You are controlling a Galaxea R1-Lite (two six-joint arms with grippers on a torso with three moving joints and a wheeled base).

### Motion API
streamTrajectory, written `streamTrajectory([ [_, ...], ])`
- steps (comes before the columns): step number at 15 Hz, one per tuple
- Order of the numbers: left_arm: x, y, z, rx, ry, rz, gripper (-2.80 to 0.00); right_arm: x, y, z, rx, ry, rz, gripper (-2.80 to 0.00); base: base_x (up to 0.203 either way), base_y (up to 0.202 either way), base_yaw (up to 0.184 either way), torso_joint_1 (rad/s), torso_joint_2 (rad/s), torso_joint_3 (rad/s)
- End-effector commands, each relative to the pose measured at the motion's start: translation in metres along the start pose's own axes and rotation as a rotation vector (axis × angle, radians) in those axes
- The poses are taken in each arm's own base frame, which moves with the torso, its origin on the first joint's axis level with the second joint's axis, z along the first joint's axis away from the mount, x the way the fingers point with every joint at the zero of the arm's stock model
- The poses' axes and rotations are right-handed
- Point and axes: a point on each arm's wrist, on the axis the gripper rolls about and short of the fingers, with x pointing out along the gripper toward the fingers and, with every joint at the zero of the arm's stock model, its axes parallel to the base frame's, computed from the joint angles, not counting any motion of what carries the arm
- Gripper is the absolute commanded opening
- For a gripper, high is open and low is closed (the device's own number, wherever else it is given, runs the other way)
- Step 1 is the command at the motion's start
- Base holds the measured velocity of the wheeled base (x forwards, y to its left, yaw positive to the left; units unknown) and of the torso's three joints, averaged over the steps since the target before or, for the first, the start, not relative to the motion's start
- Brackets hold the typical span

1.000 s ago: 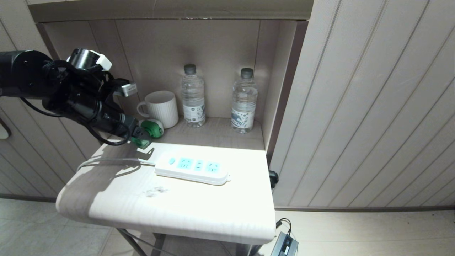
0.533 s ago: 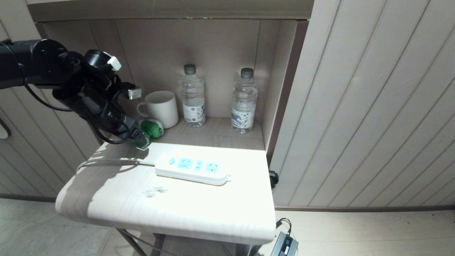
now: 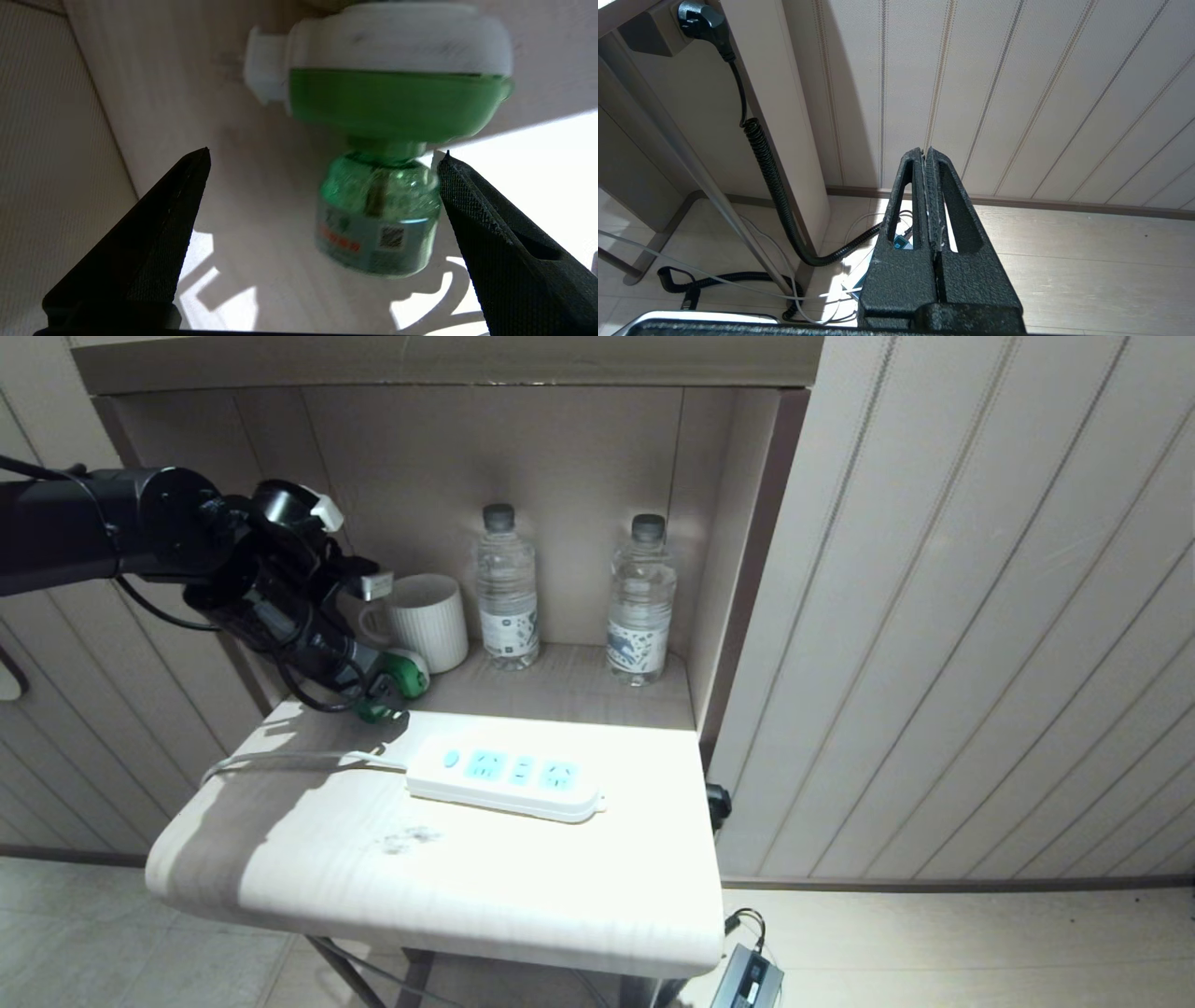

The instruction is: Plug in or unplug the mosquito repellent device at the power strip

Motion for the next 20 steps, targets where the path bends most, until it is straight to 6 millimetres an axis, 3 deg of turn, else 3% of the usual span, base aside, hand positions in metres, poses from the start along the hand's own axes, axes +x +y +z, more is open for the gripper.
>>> streamTrajectory([
  [1, 0.0046, -0.0012, -0.0002, 0.004, 0.011, -0.003, 0.00, 0.0001, 0.0000, 0.0000, 0.000, 0.001, 0.001, -2.80, 0.000, 0.000, 0.000, 0.000, 0.00, 0.000],
  [11, 0.0111, -0.0025, 0.0067, 0.008, -0.041, 0.006, 0.00, 0.0001, 0.0000, 0.0000, 0.000, 0.001, 0.001, -2.80, 0.000, 0.000, 0.000, 0.000, 0.00, 0.000],
  [12, 0.0117, -0.0026, 0.0067, 0.008, -0.039, 0.006, -2.80, 0.0001, 0.0000, 0.0000, 0.000, 0.001, 0.001, -2.80, 0.000, 0.000, 0.000, 0.000, 0.00, 0.000],
  [20, 0.0084, -0.0072, 0.0043, 0.015, -0.028, -0.015, -2.80, 0.0001, 0.0000, 0.0000, 0.000, 0.001, 0.001, -2.80, 0.000, 0.000, 0.000, 0.000, 0.00, 0.000],
])
